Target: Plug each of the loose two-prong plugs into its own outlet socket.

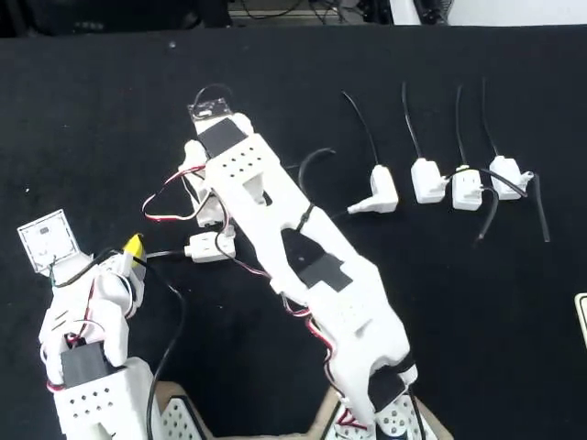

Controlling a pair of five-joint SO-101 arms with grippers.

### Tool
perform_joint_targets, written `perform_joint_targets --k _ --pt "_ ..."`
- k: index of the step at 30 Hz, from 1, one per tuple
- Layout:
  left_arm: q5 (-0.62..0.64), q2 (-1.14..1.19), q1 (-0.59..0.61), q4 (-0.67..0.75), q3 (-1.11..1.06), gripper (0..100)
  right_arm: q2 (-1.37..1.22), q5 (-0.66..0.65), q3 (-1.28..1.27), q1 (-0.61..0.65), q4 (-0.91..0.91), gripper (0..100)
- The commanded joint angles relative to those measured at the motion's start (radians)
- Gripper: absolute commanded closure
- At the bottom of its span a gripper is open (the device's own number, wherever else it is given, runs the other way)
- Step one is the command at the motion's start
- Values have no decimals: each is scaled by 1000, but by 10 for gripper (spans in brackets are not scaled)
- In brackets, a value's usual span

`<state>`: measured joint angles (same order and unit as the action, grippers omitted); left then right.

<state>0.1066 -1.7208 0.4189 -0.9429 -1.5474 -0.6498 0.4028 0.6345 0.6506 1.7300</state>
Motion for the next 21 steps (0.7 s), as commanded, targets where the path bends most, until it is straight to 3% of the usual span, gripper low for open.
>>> perform_joint_targets --k 1,21 --pt "-2 -8 5 15 2 744 16 28 58 -2 31 987" --pt "-2 -8 5 15 2 744 10 28 27 25 28 987"
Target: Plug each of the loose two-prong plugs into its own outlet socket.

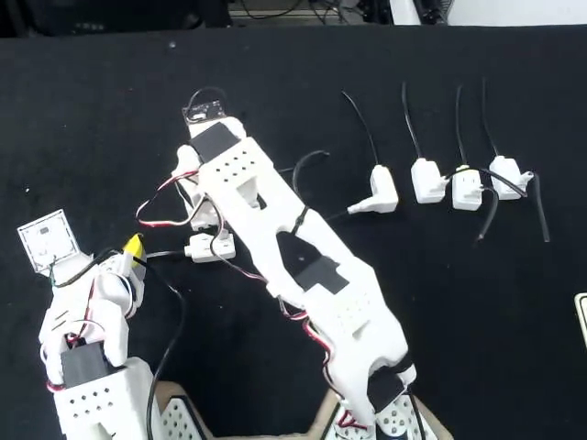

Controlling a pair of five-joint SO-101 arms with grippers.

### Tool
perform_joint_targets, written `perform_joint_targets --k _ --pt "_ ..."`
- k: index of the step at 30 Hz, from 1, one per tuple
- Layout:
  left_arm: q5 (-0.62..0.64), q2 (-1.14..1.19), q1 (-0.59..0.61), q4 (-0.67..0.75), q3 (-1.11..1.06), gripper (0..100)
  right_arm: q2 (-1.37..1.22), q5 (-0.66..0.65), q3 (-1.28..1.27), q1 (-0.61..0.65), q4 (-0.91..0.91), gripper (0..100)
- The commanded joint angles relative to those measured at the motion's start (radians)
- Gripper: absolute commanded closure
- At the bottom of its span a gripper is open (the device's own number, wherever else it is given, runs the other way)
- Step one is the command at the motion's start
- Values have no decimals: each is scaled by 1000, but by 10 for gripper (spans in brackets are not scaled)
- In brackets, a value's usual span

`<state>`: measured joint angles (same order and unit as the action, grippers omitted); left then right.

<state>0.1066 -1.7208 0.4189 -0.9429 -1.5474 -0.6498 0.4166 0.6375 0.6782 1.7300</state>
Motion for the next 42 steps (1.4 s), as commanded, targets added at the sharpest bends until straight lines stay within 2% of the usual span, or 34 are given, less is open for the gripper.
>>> perform_joint_targets --k 1,22,28,42 --pt "-2 -8 5 15 2 744 10 14 24 0 29 987" --pt "-2 -8 7 15 4 744 -28 14 -22 2 -6 987" --pt "6 -8 56 15 10 744 -101 14 -19 -11 -12 987" --pt "6 -8 59 15 10 744 -114 15 104 -26 6 987"
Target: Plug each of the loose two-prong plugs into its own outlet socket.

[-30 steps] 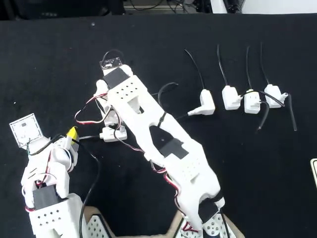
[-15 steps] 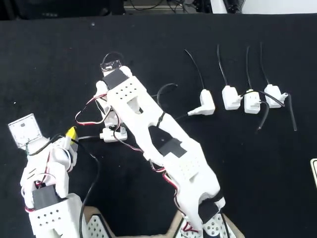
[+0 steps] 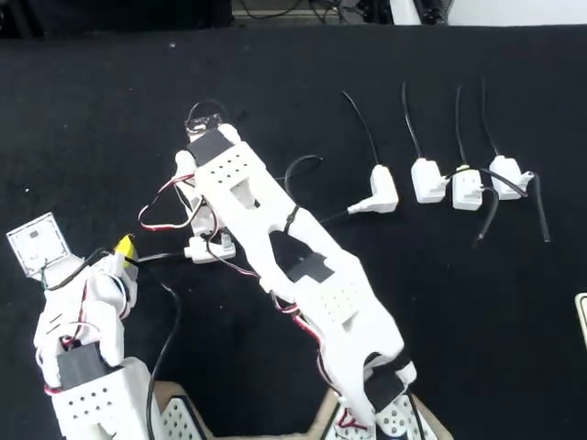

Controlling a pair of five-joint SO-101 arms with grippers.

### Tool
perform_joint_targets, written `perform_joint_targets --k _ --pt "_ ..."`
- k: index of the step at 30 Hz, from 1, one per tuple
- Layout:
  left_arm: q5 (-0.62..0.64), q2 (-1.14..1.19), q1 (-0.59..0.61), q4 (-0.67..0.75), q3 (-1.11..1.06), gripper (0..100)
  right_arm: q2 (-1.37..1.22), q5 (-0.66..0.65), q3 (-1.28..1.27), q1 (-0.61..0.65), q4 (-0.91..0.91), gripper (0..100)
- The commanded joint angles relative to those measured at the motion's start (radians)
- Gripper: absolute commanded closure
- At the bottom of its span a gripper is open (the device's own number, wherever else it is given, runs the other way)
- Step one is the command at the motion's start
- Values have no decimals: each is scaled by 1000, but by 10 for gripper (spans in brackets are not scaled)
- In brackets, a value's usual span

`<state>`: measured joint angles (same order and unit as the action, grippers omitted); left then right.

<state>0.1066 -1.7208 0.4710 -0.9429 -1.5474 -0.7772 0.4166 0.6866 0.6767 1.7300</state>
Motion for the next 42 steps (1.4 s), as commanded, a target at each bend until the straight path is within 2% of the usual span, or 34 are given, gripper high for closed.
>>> perform_joint_targets --k 1,13,18,20,24,26,28,30,32,34,38,42 --pt "6 -8 7 15 10 744 13 15 54 -23 6 987" --pt "6 -8 7 15 10 744 -179 12 194 -25 12 988" --pt "6 -8 7 15 10 744 -180 11 231 -23 29 978" --pt "6 -8 7 15 10 744 -151 8 225 -21 34 910" --pt "6 -8 7 15 10 744 -74 -29 174 -15 35 693" --pt "5 -8 8 17 12 744 -33 -71 142 0 35 642" --pt "2 -8 8 20 12 744 10 -123 127 8 34 639" --pt "3 -8 30 23 12 744 50 -203 128 18 34 639" --pt "6 -9 68 25 15 744 90 -336 133 21 32 639" --pt "6 -9 107 25 28 744 119 -514 133 21 31 639" --pt "8 -9 188 25 41 744 130 -950 116 14 31 636" --pt "54 -9 229 25 45 744 133 -1221 38 48 31 635"
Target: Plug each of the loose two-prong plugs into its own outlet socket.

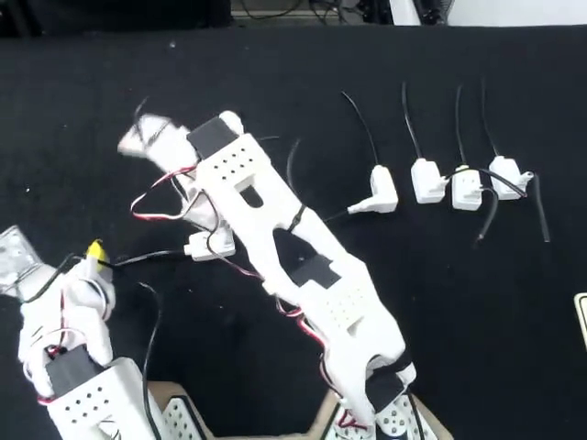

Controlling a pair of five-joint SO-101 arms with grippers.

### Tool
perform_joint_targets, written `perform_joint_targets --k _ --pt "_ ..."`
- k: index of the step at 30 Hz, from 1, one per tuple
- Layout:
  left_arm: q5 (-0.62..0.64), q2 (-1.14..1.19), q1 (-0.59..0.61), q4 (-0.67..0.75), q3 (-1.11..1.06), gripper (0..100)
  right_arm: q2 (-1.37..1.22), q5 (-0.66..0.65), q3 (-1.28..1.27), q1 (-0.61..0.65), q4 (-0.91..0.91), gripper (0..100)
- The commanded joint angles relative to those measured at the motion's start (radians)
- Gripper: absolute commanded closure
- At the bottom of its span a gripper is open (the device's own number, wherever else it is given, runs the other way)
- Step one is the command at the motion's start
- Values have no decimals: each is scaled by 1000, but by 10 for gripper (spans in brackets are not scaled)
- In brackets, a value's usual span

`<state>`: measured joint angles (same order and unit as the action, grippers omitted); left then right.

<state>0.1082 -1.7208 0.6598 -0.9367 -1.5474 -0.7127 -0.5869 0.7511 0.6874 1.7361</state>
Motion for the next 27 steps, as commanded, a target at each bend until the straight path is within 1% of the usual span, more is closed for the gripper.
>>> perform_joint_targets --k 1,3,5,11,15,16,18,21,23,24,27 --pt "61 -9 50 18 45 744 65 -264 -47 48 23 635" --pt "69 -9 62 18 45 744 61 -353 -110 63 14 635" --pt "69 -9 67 18 45 744 48 -397 -165 66 -15 635" --pt "69 -9 58 18 45 744 5 -391 -268 64 -153 638" --pt "69 -9 58 18 45 744 -18 -290 -271 66 -221 644" --pt "69 -9 58 18 45 744 -24 -261 -272 66 -239 667" --pt "69 -9 56 18 45 744 -42 -215 -275 66 -270 774" --pt "69 -9 56 18 45 744 -70 -149 -271 63 -299 995" --pt "69 -9 56 18 45 744 -67 -81 -271 34 -287 962" --pt "69 -9 56 18 45 744 -56 -48 -269 18 -279 987" --pt "69 -9 56 18 45 744 4 64 -265 -49 -221 989"
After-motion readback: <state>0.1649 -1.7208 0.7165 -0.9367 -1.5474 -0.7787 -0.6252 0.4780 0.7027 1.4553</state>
